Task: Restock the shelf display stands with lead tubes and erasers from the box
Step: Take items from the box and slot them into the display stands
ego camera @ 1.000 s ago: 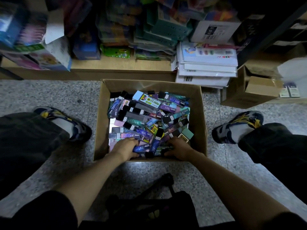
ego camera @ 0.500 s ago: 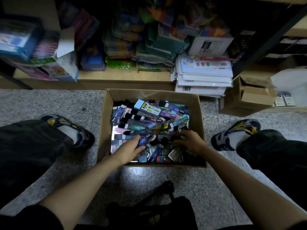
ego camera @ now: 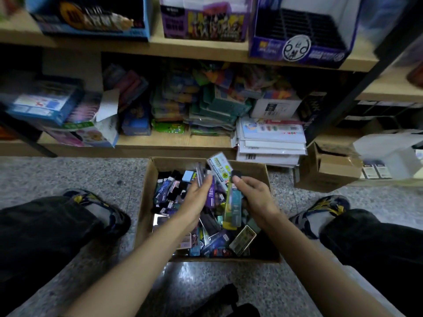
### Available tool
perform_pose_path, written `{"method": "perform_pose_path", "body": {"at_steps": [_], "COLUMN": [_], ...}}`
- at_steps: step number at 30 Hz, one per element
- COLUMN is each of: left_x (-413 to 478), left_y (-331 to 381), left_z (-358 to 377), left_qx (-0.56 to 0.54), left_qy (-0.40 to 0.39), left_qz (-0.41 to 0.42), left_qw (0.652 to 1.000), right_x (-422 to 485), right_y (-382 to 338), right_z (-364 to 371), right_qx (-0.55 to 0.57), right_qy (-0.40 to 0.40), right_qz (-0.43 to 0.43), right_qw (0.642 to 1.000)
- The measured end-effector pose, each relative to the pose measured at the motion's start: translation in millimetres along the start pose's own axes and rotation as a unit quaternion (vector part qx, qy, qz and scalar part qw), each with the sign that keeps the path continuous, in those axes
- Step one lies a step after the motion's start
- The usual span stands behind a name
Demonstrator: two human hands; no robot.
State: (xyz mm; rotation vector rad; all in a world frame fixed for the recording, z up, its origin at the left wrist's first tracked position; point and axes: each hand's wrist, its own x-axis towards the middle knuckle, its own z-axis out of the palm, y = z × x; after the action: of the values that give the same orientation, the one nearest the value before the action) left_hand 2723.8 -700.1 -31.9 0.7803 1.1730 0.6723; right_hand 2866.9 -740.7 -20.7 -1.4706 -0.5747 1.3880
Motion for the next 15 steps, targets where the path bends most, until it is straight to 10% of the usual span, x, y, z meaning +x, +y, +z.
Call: {"method": "perform_pose_path", "body": {"at_steps": [15], "left_x": [-34.7], "left_y": [67.2], "left_z": [35.7], "left_qx": [-0.121], "left_qy": [-0.085], "left_qz": [0.077], "left_qw": [0.986], "right_x": [-36.4], "right_y": [-80.3], "right_z": [47.9], "right_qx": [0.115], "right_qy": [0.032], "right_qz": [-0.055], "right_qw": [0.991]}}
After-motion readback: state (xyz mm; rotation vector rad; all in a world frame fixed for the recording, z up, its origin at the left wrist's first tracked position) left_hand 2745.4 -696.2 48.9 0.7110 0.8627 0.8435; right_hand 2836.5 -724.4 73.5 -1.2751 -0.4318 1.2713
